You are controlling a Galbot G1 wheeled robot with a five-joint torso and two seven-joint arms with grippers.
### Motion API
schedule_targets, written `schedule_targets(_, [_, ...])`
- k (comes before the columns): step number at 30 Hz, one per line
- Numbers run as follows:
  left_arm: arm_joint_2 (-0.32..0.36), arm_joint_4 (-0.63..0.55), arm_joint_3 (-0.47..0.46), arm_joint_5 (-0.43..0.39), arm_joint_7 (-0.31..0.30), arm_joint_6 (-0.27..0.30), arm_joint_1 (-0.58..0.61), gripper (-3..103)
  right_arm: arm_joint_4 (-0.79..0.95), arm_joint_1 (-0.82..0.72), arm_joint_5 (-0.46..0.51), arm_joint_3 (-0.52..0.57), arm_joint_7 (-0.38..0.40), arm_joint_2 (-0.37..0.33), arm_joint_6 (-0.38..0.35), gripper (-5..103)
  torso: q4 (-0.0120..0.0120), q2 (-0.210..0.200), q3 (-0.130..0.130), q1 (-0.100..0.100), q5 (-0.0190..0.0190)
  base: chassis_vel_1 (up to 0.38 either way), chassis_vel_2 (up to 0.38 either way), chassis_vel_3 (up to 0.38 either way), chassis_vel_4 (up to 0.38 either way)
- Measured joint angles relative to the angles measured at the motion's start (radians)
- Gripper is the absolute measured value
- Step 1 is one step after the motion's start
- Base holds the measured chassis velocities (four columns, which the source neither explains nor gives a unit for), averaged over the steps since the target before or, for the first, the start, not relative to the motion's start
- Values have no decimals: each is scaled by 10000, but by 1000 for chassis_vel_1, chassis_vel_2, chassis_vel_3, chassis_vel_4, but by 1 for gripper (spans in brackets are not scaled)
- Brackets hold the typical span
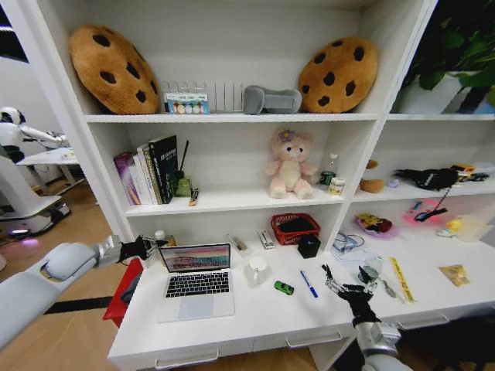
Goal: Organize the objects on the table.
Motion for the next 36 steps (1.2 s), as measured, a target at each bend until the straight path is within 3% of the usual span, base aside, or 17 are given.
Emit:
schedule_targets(5, [52, -51, -14, -5, 174, -52, 37, 0, 1, 1, 7, 18, 14, 0, 10, 100, 0, 1, 0, 0, 0, 0, 0, 0, 0])
schedule_targets(8, [179, -266, -386, 138, 682, -107, 367, 0, 12, 61, 51, 47, 82, -39, 10, 100, 0, 1, 0, 0, 0, 0, 0, 0, 0])
schedule_targets(12, [395, -1138, -1433, 774, 1307, -187, 1600, 0, 111, 133, 117, 37, 126, -71, -32, 100, 1, 1, 0, 0, 1, 0, 0, 0, 0])
schedule_targets(15, [413, -1300, -1638, 908, 1402, -182, 1900, 0, 149, 122, 124, 31, 132, -52, -40, 100, 1, 2, -1, 0, 0, 0, 0, 0, 0])
schedule_targets(20, [373, -1825, -2562, 1549, 1608, -228, 3408, 0, 218, -2, 138, 53, 139, 13, -36, 100, 0, 1, -1, 0, 0, 0, 0, 0, 0])
schedule_targets(25, [33, -2277, -3750, 2225, 1679, -479, 5402, 0, 306, -85, 138, 89, 167, 63, -24, 100, 1, 1, -1, -1, 2, 0, 0, 0, 0])
schedule_targets(30, [-454, -2474, -4234, 2877, 1685, -989, 6392, 0, 388, -96, 143, 86, 270, 70, -27, 100, 2, 2, -1, -1, 0, 0, 0, 0, 0])
schedule_targets(32, [-921, -2455, -4375, 2926, 1006, -1165, 6521, 0, 423, -100, 147, 82, 337, 49, -73, 100, 1, 2, -1, -1, 0, 0, 0, 0, 0])
schedule_targets(33, [-921, -2455, -4375, 2926, 1006, -1165, 6521, 0, 423, -100, 147, 82, 337, 49, -73, 100, 1, 2, -1, -1, 0, 0, 0, 0, 0])
schedule_targets(34, [-1166, -2397, -4392, 2815, 424, -1179, 6505, 0, 433, -100, 151, 76, 361, 40, -101, 100, 0, 2, -1, -1, 2, 0, 0, 0, 0])
schedule_targets(35, [-1690, -2329, -4418, 2543, -700, -1116, 6491, 0, 443, -83, 167, 53, 421, 23, -155, 100, -2, 1, -1, 0, 1, 0, 0, 0, 0])
schedule_targets(36, [-1690, -2329, -4418, 2543, -700, -1116, 6491, 0, 443, -83, 167, 53, 421, 23, -155, 100, -2, 1, -1, 0, 1, 0, 0, 0, 0])
